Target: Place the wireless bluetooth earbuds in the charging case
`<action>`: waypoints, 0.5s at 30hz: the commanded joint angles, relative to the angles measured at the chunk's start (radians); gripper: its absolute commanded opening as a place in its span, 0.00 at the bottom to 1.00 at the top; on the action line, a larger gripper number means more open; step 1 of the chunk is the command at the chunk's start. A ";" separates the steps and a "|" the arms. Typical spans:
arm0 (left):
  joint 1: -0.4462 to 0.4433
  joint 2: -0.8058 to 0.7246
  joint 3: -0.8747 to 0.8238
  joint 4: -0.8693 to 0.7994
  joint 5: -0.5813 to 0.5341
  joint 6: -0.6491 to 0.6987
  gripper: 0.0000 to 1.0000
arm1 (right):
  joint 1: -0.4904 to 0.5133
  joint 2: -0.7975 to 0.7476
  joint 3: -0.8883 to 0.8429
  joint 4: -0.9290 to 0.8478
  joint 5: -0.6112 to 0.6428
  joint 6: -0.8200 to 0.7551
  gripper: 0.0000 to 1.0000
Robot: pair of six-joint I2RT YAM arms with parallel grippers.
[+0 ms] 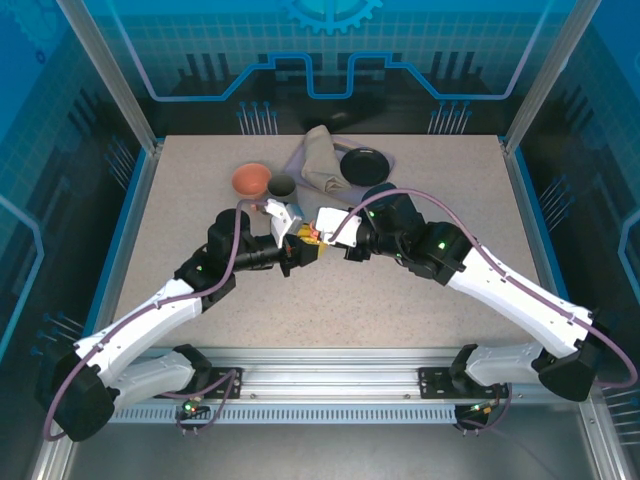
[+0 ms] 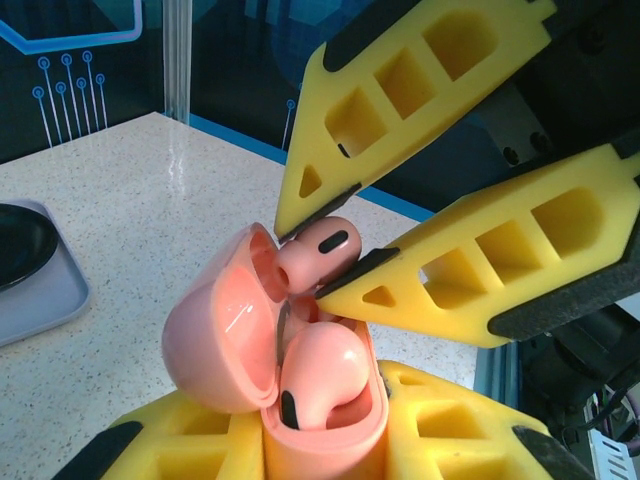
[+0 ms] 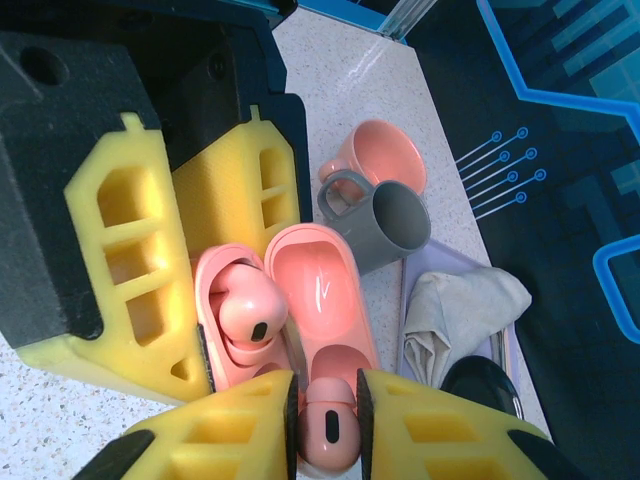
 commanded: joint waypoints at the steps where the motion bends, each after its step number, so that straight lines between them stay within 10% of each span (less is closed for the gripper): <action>1: -0.004 -0.021 -0.003 0.066 0.004 0.017 0.00 | -0.008 0.020 0.023 -0.058 -0.052 0.025 0.25; 15: -0.005 -0.029 -0.032 0.107 -0.004 0.013 0.00 | -0.053 0.008 0.050 -0.058 -0.204 0.090 0.30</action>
